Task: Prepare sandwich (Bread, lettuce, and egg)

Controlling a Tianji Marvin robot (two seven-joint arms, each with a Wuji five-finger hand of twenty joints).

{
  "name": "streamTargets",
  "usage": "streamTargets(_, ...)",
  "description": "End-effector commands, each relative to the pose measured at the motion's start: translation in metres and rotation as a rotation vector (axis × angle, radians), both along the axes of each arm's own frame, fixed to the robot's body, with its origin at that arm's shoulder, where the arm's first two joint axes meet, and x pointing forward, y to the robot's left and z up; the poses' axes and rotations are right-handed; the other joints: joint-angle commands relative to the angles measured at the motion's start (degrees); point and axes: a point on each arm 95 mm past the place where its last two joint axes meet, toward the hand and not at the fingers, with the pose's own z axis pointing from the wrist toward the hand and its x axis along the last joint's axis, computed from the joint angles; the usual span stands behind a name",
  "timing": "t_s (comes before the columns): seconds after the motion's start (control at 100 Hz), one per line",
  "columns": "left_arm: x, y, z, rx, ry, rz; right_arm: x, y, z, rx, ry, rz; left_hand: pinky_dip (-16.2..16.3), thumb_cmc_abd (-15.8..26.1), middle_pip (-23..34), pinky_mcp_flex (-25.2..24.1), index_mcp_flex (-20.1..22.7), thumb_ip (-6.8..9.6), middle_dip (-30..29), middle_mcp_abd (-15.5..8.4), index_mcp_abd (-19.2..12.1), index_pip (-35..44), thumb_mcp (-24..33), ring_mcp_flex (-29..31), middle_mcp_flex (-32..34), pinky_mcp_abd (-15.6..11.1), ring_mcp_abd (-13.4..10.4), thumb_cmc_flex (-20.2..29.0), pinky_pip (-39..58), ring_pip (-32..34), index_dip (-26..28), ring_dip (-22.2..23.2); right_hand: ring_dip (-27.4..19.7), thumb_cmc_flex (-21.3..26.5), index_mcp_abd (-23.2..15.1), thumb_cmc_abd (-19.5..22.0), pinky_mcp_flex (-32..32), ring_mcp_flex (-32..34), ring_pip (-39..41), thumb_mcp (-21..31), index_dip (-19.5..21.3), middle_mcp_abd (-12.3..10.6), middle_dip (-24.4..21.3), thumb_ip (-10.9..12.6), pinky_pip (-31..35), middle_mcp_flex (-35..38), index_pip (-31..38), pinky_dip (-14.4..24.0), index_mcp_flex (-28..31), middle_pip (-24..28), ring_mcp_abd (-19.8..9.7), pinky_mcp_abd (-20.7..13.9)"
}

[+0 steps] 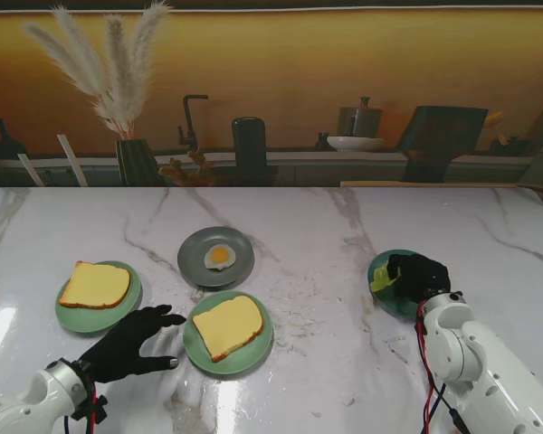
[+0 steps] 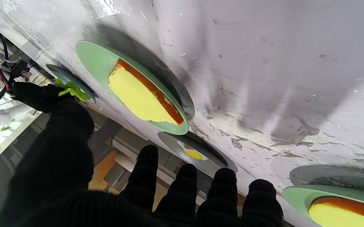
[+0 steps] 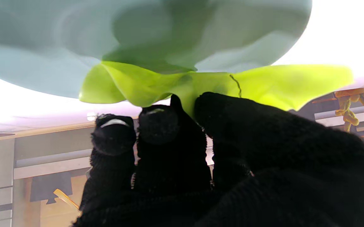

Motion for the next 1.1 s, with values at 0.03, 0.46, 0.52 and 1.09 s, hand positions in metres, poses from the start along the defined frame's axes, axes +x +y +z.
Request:
streamTargets(0.03,0.0,0.001,-0.002,-0.001,0.006,0.009,-0.002,0.01,0.004,0.026,-0.021,0.031,0.7,1.86,0.37,-0.89,-1.98,0.77,1.21,0.18,-0.77,0.42,-0.73,-1.39,-1.83,-0.37,-1.61,1.59,0.05,-0.12,0.67,0.11,1.43,-1.84,-0.2,3.32,2.36,3.4,2.07,4.51,2.63,-0.23,1.58,5.25,2.71,3.59,2.48,1.89,2.45,4.67,-4.99,-0.89)
streamTargets(0.46,0.002,0.002,-0.001,-0.004,-0.004,0.012,-0.009,0.016,0.027,0.065,-0.13,0.088,0.99,2.02,0.4,-0.93,-2.02,0.73,1.24,0.17,-0.76,0.94,-0.8,-1.35,-1.8,-0.4,-1.68,1.61,0.11,-0.1,0.75,-0.06,1.26,-5.18,0.8,5.48,4.1,4.87,2.63,5.71,5.28,-0.97,2.11,11.8,2.5,4.54,2.68,2.68,3.22,6.38,-5.87,-0.74)
streamTargets(0.52,0.002,0.002,0.0,-0.003,-0.008,0.012,-0.01,0.02,0.032,0.074,-0.147,0.105,1.03,2.08,0.37,-0.94,-2.07,0.73,1.23,0.18,-0.72,0.94,-0.82,-1.38,-1.83,-0.38,-1.65,1.59,0.11,-0.11,0.73,-0.07,1.19,-5.2,0.84,5.52,4.14,4.87,2.55,5.7,5.34,-1.01,2.05,11.86,2.42,4.54,2.69,2.66,3.21,6.44,-5.96,-0.77)
streamTargets(1.09,0.003,0.01,0.002,0.005,-0.035,0.032,-0.022,0.09,0.057,0.224,-0.248,0.336,1.18,2.22,0.46,-0.96,-2.1,0.73,1.46,0.17,-0.75,1.06,-0.92,-1.38,-1.8,-0.36,-1.67,1.62,0.06,-0.08,0.67,-0.1,-0.02,-4.63,0.26,5.38,3.32,3.58,1.13,4.98,5.3,-1.14,1.16,10.59,0.69,3.18,2.74,2.35,2.21,6.38,-6.2,-0.86)
